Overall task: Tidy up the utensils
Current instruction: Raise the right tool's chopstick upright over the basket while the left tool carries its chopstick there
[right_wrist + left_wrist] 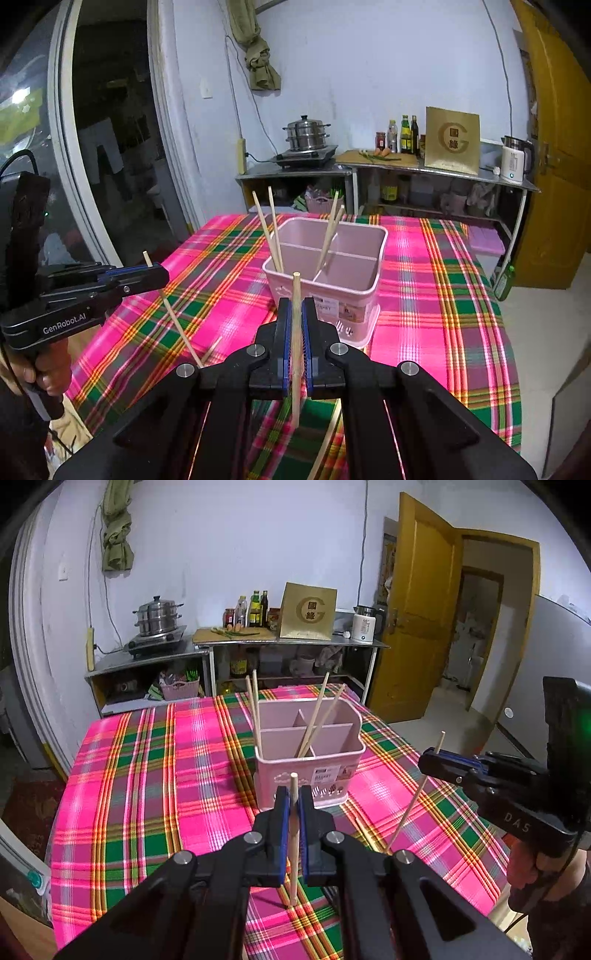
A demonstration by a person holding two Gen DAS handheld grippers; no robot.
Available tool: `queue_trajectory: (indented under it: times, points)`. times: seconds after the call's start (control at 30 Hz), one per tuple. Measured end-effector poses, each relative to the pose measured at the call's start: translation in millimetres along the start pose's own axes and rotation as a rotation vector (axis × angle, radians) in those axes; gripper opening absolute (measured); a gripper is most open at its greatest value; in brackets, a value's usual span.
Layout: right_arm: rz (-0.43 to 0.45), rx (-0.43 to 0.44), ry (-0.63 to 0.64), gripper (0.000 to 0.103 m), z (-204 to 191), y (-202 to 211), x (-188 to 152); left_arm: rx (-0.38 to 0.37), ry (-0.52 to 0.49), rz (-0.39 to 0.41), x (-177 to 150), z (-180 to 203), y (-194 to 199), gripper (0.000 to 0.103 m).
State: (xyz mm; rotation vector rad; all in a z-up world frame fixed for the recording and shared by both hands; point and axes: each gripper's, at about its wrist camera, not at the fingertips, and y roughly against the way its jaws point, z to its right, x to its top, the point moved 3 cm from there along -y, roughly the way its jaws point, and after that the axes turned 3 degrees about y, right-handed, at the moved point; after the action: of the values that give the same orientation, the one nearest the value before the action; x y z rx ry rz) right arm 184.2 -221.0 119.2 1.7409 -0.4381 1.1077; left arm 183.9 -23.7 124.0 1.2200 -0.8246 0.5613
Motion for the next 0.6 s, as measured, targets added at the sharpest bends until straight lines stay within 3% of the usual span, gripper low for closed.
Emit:
queue_trajectory:
  times: [0.6]
  points:
    - [0.119, 0.027, -0.010, 0.005, 4.3, -1.1, 71.5, -0.006, 0.017, 0.109, 91.5, -3.8, 2.2, 0.006]
